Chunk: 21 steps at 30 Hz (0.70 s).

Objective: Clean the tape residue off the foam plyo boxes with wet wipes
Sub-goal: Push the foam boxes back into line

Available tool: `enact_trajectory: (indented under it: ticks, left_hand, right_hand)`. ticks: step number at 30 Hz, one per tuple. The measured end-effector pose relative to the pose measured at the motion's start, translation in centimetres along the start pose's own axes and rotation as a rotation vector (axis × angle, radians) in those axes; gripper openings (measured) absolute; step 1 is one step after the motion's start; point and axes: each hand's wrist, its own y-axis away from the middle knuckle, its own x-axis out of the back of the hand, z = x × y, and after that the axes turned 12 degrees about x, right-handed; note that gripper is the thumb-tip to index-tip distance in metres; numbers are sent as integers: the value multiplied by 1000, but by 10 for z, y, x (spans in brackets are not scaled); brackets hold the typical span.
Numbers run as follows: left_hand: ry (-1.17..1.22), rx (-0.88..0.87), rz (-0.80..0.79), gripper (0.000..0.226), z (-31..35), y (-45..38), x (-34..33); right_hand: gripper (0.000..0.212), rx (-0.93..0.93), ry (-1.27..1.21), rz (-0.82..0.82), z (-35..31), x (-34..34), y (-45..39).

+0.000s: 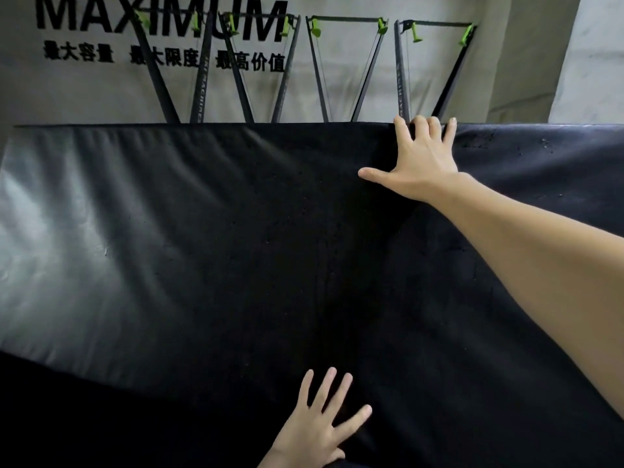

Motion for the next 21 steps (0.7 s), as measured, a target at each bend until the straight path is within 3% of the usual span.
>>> enact_trajectory:
  ticks: [4, 7, 15, 21]
  left_hand:
    - [-33, -30, 2, 107, 8, -5, -7]
    - [29, -22, -89, 108, 16, -11, -12]
    - [200, -98, -298, 97, 4, -39, -8]
    - [226, -105, -499, 105, -1, -51, -10]
  right_hand:
    - [116, -10, -2, -14, -1, -20, -4]
    - [108, -3, 31, -28, -7, -39, 1]
    - [51, 72, 52, -91, -37, -85, 31]
    - [46, 101, -24, -137, -58, -108, 51]
